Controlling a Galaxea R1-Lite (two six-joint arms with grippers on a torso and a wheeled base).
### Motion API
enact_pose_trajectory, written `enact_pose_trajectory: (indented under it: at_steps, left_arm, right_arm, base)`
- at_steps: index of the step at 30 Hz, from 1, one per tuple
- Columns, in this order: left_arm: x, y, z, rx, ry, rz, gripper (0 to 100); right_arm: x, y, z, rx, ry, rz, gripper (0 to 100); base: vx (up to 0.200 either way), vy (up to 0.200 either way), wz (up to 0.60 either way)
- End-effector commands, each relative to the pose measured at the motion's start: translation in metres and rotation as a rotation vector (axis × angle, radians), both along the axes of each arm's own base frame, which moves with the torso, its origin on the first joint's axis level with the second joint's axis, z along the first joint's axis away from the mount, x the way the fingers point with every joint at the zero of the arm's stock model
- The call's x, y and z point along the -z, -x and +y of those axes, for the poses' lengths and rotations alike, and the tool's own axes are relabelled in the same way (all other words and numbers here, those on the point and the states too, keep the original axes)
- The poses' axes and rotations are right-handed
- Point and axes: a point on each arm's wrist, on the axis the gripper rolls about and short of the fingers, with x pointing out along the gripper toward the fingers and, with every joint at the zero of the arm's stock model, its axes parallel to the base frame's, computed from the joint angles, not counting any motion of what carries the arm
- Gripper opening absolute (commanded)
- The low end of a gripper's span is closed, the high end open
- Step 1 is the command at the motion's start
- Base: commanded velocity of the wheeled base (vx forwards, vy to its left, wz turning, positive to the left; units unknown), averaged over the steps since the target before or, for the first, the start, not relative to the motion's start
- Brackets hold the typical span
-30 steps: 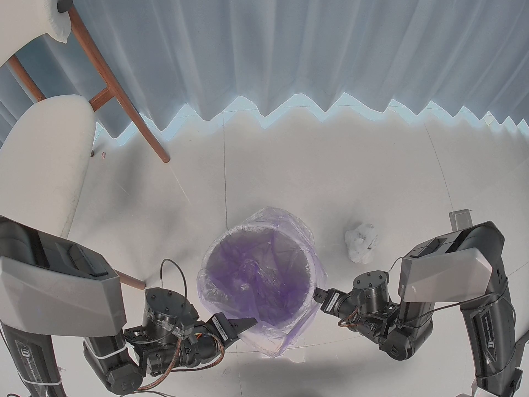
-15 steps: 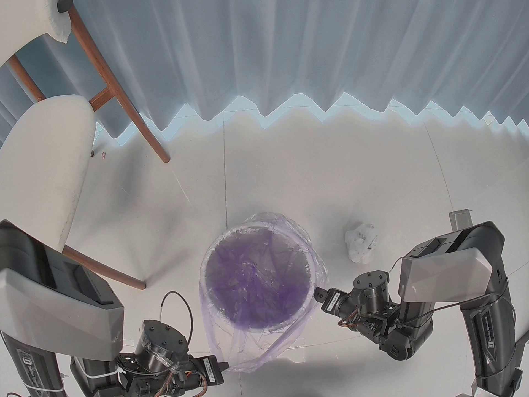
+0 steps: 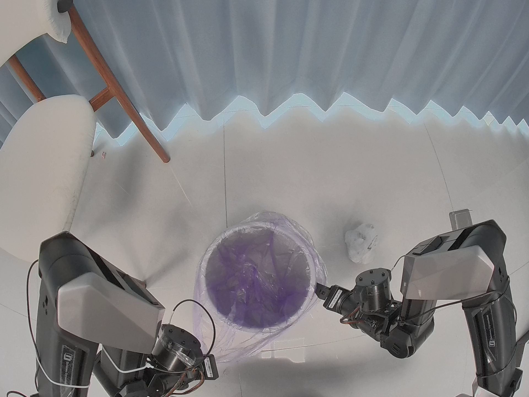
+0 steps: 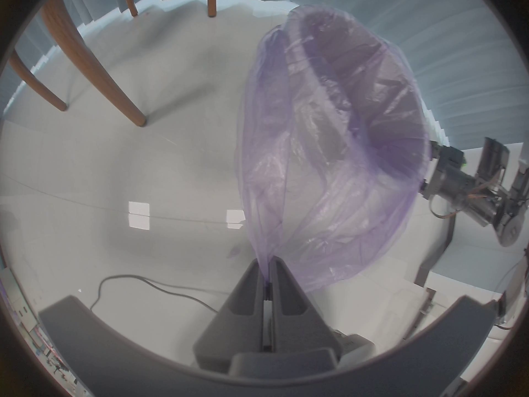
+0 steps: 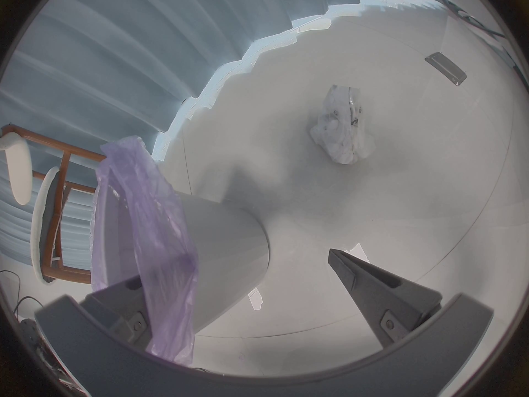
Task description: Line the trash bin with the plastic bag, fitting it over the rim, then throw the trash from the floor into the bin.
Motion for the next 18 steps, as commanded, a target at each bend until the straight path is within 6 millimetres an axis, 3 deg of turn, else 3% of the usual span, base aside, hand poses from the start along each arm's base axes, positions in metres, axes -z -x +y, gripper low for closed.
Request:
enact_pose_trajectory:
  at_steps: [1,7,15,18]
  left_arm:
    - [0.017,-0.014,0.004,-0.047,-0.061,-0.006,0]
    - [0.017,-0.030,0.000,-0.069,-0.053,-0.058,0]
    - [0.015,-0.042,-0.023,-0.022,-0.007,-0.131,0]
    - [0.014,-0.045,-0.022,-0.025,-0.022,-0.142,0]
  right_arm:
    - [-0.001,-0.001,0.000,0.002,-0.003,-0.004,100]
    - [-0.001,-0.001,-0.001,0.004,-0.003,-0.004,100]
    - [-0.002,-0.003,-0.002,0.006,0.002,-0.004,100]
    - [-0.006,-0.007,-0.007,0.031,-0.012,-0.012,100]
  base:
    - [0.000,0.000,0.00]
    - [0.000,0.000,0.00]
    - [0.000,0.000,0.00]
    - [0.000,0.000,0.00]
